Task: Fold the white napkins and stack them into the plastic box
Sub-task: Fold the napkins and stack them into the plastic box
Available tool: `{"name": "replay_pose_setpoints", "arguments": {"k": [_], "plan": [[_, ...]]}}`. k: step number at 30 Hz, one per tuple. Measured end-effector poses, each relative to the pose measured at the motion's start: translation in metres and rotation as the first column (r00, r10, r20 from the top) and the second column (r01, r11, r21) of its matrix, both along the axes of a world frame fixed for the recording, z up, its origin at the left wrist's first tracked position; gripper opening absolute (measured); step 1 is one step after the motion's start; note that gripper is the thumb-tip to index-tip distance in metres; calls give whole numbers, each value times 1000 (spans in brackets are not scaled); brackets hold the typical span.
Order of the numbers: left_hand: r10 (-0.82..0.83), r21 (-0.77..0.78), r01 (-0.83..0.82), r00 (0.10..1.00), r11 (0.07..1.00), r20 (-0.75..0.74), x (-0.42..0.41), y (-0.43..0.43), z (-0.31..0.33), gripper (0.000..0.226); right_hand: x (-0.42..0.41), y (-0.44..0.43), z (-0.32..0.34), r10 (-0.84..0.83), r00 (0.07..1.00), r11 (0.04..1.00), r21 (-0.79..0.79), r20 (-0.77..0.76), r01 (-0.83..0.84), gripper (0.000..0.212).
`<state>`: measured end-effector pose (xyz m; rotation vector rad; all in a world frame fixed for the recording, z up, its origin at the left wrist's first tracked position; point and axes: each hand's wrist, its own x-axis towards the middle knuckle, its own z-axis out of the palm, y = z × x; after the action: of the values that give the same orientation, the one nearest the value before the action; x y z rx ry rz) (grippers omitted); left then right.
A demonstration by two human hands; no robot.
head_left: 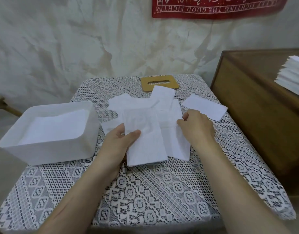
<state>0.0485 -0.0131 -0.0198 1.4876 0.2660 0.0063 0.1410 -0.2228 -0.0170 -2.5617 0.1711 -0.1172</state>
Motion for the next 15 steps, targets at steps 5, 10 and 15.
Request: {"name": "replay_pose_setpoints", "arguments": {"k": [5,10,15], "plan": [[-21,-13,21,1000,1000,13,0,1,1,22,1,2,0,13,1000,999,30,22,-13,4],[-22,-20,23,1000,1000,18,-3,2,2,22,0,1,6,35,999,952,302,7,-36,6],[-18,-13,18,1000,1000,13,-11,1,2,21,-16,-13,3,108,990,863,504,-94,-46,7]]}}
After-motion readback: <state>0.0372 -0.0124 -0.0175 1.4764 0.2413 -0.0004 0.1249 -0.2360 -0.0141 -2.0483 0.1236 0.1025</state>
